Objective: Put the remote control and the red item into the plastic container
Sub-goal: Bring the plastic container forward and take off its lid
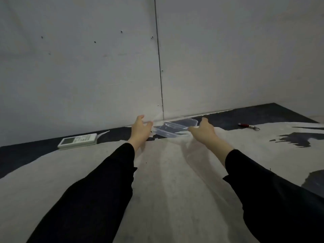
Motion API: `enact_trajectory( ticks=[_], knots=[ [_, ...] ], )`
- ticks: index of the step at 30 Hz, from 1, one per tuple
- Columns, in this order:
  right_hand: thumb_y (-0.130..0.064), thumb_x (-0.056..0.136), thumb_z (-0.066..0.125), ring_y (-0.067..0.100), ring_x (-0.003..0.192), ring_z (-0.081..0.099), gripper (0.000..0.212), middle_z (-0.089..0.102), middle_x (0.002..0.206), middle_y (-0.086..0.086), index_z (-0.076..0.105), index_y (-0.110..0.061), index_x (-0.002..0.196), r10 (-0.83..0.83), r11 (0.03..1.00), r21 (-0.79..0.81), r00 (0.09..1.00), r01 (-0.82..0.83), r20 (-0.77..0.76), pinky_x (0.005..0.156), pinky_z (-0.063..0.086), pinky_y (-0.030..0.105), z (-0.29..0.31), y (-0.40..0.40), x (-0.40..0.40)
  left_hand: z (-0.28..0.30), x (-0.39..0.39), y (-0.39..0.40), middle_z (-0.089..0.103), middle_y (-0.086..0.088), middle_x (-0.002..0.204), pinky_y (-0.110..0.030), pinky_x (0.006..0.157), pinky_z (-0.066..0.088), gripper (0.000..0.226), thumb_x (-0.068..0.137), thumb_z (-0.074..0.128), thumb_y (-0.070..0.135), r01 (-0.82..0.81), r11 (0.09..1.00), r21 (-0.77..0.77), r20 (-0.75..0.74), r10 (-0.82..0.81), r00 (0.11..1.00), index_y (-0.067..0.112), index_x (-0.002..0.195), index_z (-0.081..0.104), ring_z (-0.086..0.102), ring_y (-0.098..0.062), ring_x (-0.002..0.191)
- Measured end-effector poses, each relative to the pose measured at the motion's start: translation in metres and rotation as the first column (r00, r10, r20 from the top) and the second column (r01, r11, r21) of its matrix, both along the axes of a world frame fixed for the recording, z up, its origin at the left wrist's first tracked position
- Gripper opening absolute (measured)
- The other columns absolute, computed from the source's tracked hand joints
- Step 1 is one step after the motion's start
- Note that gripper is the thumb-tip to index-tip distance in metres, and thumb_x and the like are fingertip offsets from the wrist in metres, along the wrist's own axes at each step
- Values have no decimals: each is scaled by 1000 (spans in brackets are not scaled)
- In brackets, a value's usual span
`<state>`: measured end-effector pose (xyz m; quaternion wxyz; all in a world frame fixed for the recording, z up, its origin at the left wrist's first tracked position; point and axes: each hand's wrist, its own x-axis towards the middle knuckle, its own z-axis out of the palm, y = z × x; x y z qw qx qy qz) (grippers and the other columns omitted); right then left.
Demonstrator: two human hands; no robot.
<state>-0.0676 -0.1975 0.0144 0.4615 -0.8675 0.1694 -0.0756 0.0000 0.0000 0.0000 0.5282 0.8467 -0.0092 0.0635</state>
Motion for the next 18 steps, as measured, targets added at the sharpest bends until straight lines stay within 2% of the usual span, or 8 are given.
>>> enact_trajectory(
  ticks=[3, 5, 7, 9, 10, 12, 15, 18],
  knots=[
    [-17, 88, 56, 35, 121, 50, 58, 47, 137, 21, 32, 0, 138, 40, 999, -23, 999, -39, 9, 83, 44, 33, -6, -2, 1, 0, 1, -5, 55, -14, 120, -21, 73, 40, 50, 93, 47, 13, 50, 997, 62, 2, -50, 999, 15, 141, 32, 52, -18, 93],
    [-11, 88, 53, 35, 123, 49, 54, 48, 138, 19, 36, -2, 138, 58, 998, -33, 998, -57, 19, 94, 47, 38, -8, -2, -6, 0, -7, -4, 54, -8, 113, -14, 66, 42, 49, 93, 48, 10, 65, 996, 54, 20, -66, 998, 13, 140, 34, 52, -16, 93],
    [-7, 88, 51, 35, 123, 50, 54, 47, 140, 18, 35, -4, 140, 80, 996, -40, 996, -78, 48, 100, 47, 44, -6, -1, -16, 2, -21, 3, 54, -4, 107, -17, 75, 43, 49, 91, 51, 11, 45, 998, 45, 61, -48, 997, 10, 138, 38, 53, -16, 94],
    [-4, 88, 50, 35, 115, 56, 53, 49, 139, 16, 38, -6, 139, 95, 995, 7, 991, -95, 90, 95, 51, 46, -1, 2, -33, 5, -41, 14, 57, -5, 97, -27, 84, 44, 47, 88, 56, 12, -16, 999, 35, 105, 12, 994, 8, 133, 46, 55, -18, 91],
    [-4, 87, 49, 33, 108, 60, 52, 50, 138, 14, 39, -7, 138, 104, 993, 39, 989, -109, 100, 91, 53, 45, 0, 5, -43, 6, -54, 22, 59, -5, 92, -29, 84, 44, 43, 87, 57, 13, -38, 999, 31, 132, 33, 991, 8, 129, 51, 55, -20, 87],
    [-1, 87, 48, 29, 92, 62, 50, 54, 134, 14, 43, -8, 136, 132, 986, 89, 985, -142, 112, 79, 57, 40, 3, 13, -65, 7, -86, 37, 60, -6, 86, -29, 74, 45, 34, 86, 58, 16, -45, 999, 26, 159, 41, 986, 10, 120, 61, 55, -20, 75],
    [-3, 88, 51, 25, 80, 63, 52, 52, 134, 11, 41, -11, 138, 209, 973, 89, 976, -213, 56, 71, 57, 33, 3, 31, -105, 1, -143, 64, 57, -2, 79, -28, 62, 45, 29, 87, 54, 10, -95, 994, -60, 111, 101, 989, 12, 114, 61, 53, -18, 64],
    [-7, 87, 52, 23, 71, 65, 53, 51, 133, 8, 41, -15, 139, 294, 953, 77, 956, -294, 13, 68, 55, 30, -3, 49, -139, -16, -195, 91, 53, -1, 80, -36, 68, 49, 28, 88, 54, 10, -143, 981, -132, 74, 154, 985, 14, 115, 60, 53, -19, 66]
  ],
)
